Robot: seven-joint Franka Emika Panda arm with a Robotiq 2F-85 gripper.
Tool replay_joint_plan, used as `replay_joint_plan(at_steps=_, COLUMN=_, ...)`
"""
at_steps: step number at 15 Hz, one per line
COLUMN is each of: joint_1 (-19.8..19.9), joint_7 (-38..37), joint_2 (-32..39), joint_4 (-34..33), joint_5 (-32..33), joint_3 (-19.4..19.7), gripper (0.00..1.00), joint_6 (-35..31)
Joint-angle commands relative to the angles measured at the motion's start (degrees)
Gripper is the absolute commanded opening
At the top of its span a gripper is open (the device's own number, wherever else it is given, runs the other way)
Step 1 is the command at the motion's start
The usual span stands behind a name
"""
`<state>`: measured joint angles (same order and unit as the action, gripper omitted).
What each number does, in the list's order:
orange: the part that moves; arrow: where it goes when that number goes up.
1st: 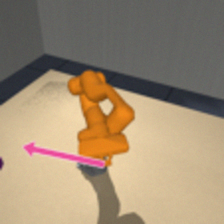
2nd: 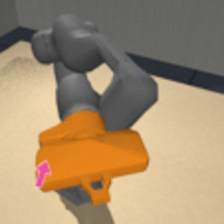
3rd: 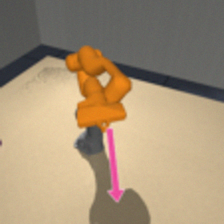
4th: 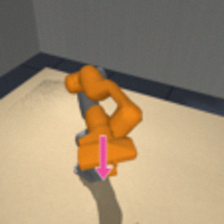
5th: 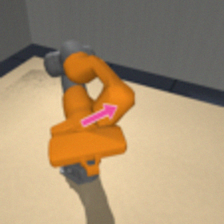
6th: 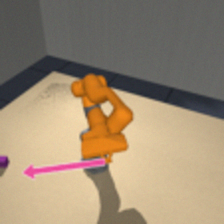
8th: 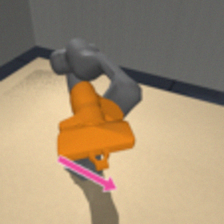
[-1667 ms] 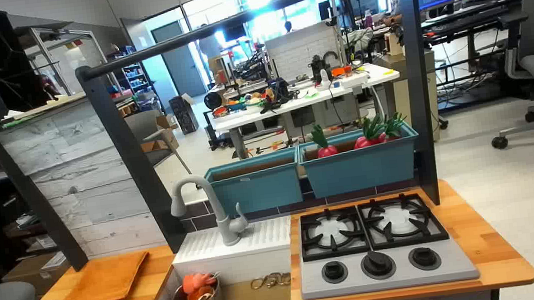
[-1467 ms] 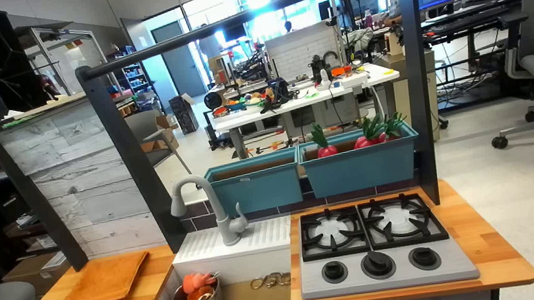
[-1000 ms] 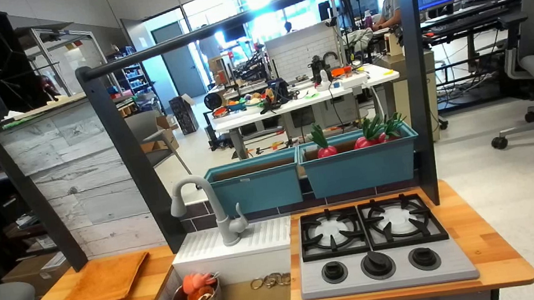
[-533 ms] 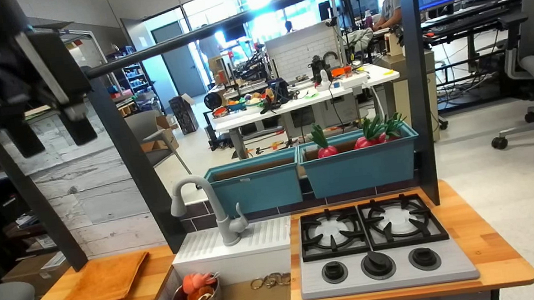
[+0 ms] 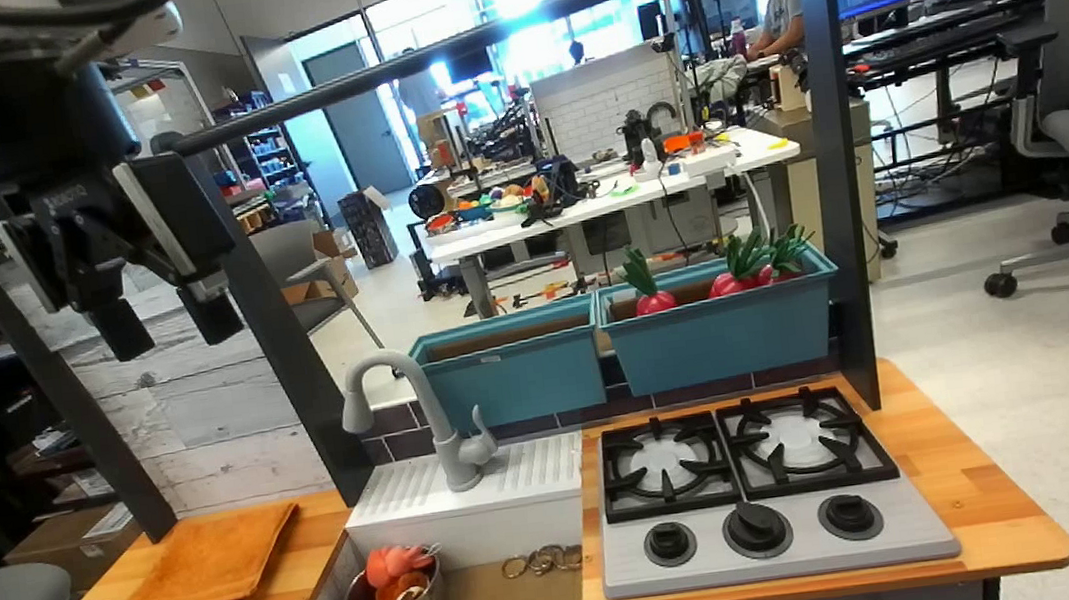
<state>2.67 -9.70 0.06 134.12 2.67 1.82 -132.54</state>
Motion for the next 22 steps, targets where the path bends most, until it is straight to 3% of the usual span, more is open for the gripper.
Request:
replay_joint_plan(at_steps=1, joint_1=-2.03, joint_7=-4.58, joint_2=6.36, joint_4=-2.27, joint_5=2.32, joint_3=-1.5, gripper=1.0, joint_6=-2.16)
replay_joint_plan(at_steps=3, joint_1=-4.63, joint_7=-9.32, joint_2=12.91, joint_4=-6.21, joint_5=5.53, joint_3=-2.95, gripper=1.0, joint_6=-1.06)
replay_joint_plan(at_steps=6, joint_1=-10.07, joint_7=-17.0, joint_2=21.44, joint_4=-11.01, joint_5=9.69, joint_3=-3.21, gripper=1.0, joint_6=-6.31)
replay_joint_plan(at_steps=9, joint_1=-19.06, joint_7=-28.22, joint_2=31.16, joint_4=-17.9, joint_5=19.6, joint_3=1.4, gripper=1.0, joint_6=-15.19)
replay_joint_plan(at_steps=11, joint_1=-23.44, joint_7=-32.17, joint_2=37.74, joint_4=-24.71, joint_5=19.51, joint_3=2.48, gripper=1.0, joint_6=-13.96)
replay_joint_plan(at_steps=12, joint_1=-21.06, joint_7=-28.49, joint_2=31.36, joint_4=-17.25, joint_5=17.28, joint_3=1.74, gripper=1.0, joint_6=-14.56)
replay_joint_plan(at_steps=15, joint_1=-24.59, joint_7=-30.94, joint_2=37.58, joint_4=-23.27, joint_5=17.24, joint_3=2.62, gripper=1.0, joint_6=-14.51)
replay_joint_plan(at_steps=17, joint_1=-24.55, joint_7=-30.96, joint_2=38.18, joint_4=-24.16, joint_5=17.25, joint_3=3.05, gripper=1.0, joint_6=-14.51)
replay_joint_plan(at_steps=18, joint_1=-22.68, joint_7=-30.97, joint_2=37.81, joint_4=-23.31, joint_5=14.72, joint_3=1.9, gripper=1.0, joint_6=-17.15)
replay_joint_plan(at_steps=20, joint_1=-21.12, joint_7=-28.44, joint_2=40.64, joint_4=-27.23, joint_5=9.76, joint_3=-0.36, gripper=1.0, joint_6=-13.13)
replay_joint_plan(at_steps=22, joint_1=-21.78, joint_7=-26.89, joint_2=45.72, joint_4=-35.11, joint_5=5.83, joint_3=-1.39, gripper=1.0, joint_6=-3.42)
